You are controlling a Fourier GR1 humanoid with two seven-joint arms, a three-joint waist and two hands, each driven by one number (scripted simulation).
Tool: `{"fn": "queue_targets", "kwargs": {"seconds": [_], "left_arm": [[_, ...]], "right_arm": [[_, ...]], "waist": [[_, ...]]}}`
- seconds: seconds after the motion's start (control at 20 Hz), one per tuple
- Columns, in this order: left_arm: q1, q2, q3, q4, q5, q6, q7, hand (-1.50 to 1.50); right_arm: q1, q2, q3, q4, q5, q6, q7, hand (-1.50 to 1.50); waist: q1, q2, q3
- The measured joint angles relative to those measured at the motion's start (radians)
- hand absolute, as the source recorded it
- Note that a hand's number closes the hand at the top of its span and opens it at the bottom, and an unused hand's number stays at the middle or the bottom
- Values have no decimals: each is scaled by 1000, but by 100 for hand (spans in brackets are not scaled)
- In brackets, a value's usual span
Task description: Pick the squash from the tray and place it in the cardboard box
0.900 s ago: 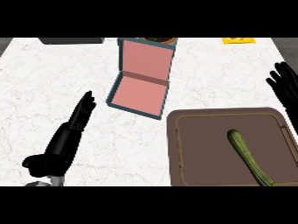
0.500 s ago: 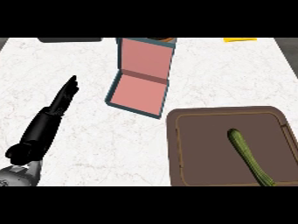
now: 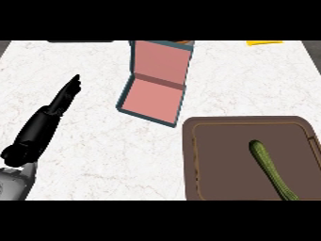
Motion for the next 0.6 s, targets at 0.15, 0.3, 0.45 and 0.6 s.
{"fn": "queue_targets", "kwargs": {"seconds": [0.15,0.3,0.45,0.6], "left_arm": [[-8,0,5,15,-6,-11,-10,0],[-21,-4,13,40,-8,-17,-19,0],[-25,-2,23,45,-3,-29,-21,0],[-27,-9,23,44,-7,-32,-13,0]], "right_arm": [[10,-31,33,-2,131,-55,-87,-150],[37,-95,67,-37,244,-94,-126,-150],[64,-148,118,-113,348,-122,-125,-150],[98,-186,167,-198,441,-136,-113,-150]], "waist": [[6,-1,-1],[1,-3,-3],[-2,-6,-4],[-4,-9,-5]]}}
